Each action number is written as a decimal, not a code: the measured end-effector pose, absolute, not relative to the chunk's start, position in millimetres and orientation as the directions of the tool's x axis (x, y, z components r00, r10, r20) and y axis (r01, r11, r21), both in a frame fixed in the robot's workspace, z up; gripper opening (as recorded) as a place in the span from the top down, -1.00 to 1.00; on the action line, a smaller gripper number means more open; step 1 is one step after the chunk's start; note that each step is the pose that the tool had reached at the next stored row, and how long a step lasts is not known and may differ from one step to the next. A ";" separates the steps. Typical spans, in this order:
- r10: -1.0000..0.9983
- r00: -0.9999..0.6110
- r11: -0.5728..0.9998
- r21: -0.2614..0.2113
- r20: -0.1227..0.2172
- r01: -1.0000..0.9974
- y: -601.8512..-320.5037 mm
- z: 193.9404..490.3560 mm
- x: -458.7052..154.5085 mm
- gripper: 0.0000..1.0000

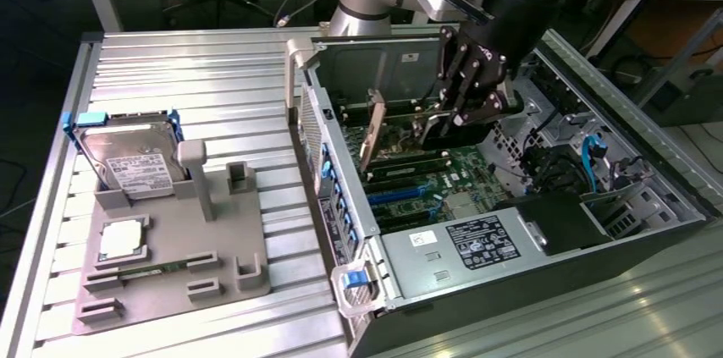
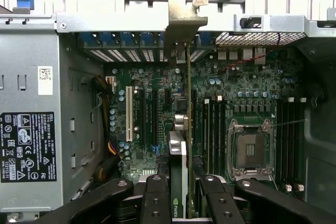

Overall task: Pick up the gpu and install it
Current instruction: 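Insert the gpu into the slot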

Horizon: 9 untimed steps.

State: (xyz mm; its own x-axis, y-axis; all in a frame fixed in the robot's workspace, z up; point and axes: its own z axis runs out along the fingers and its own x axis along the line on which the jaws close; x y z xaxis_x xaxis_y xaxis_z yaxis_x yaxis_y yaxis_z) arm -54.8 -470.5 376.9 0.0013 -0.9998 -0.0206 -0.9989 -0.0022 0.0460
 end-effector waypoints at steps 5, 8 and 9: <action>-1.000 0.001 -0.002 0.046 -0.021 -0.999 -470.5 376.5 -54.8 0.47; -1.000 0.001 -0.002 0.046 -0.021 -0.999 -470.5 376.3 -54.8 0.47; -1.000 0.001 -0.002 0.046 -0.021 -0.999 -470.5 376.1 -54.8 0.47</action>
